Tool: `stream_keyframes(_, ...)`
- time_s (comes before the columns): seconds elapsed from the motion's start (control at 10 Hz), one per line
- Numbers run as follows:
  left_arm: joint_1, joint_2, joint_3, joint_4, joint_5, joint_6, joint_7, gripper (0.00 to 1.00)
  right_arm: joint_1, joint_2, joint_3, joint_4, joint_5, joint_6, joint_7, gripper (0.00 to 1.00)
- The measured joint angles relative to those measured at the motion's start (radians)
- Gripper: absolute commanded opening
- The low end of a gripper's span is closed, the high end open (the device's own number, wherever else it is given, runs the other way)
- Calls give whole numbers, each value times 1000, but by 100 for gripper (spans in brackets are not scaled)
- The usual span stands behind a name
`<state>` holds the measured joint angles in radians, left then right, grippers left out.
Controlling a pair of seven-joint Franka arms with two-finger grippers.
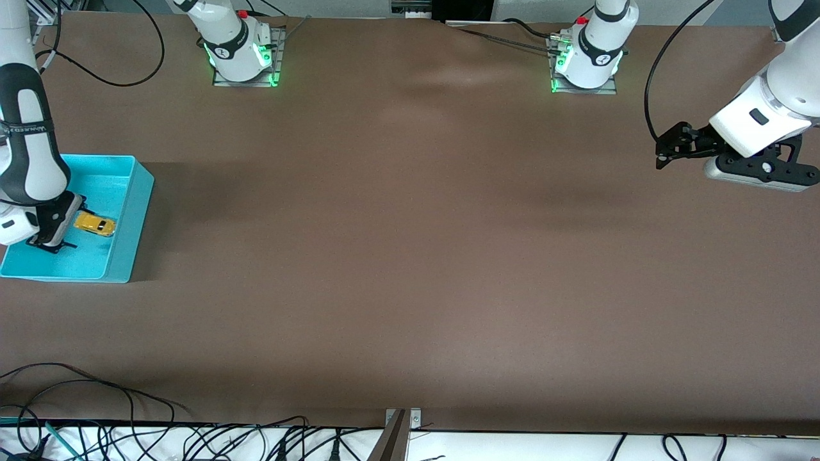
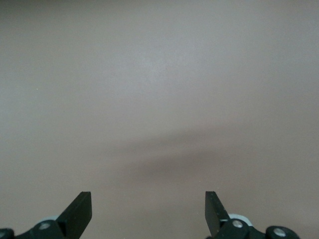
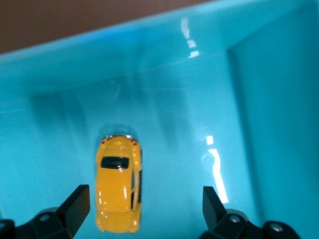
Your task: Wind up and store yellow beetle car
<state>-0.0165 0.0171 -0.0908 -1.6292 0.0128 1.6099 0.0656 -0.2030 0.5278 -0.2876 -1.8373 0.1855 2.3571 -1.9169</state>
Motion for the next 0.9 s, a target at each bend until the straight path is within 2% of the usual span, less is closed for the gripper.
stream_keyframes(0.2, -1, 0, -1, 0, 0, 0, 0, 100, 25, -88, 4, 32, 1, -105, 79, 100)
stream_keyframes(0.6, -2, 0, -2, 0, 0, 0, 0, 100, 85, -278, 16, 126, -49, -424, 480, 100)
stream_keyframes(0.9, -2, 0, -2, 0, 0, 0, 0, 100, 109, -328, 64, 249, -52, -652, 815, 100)
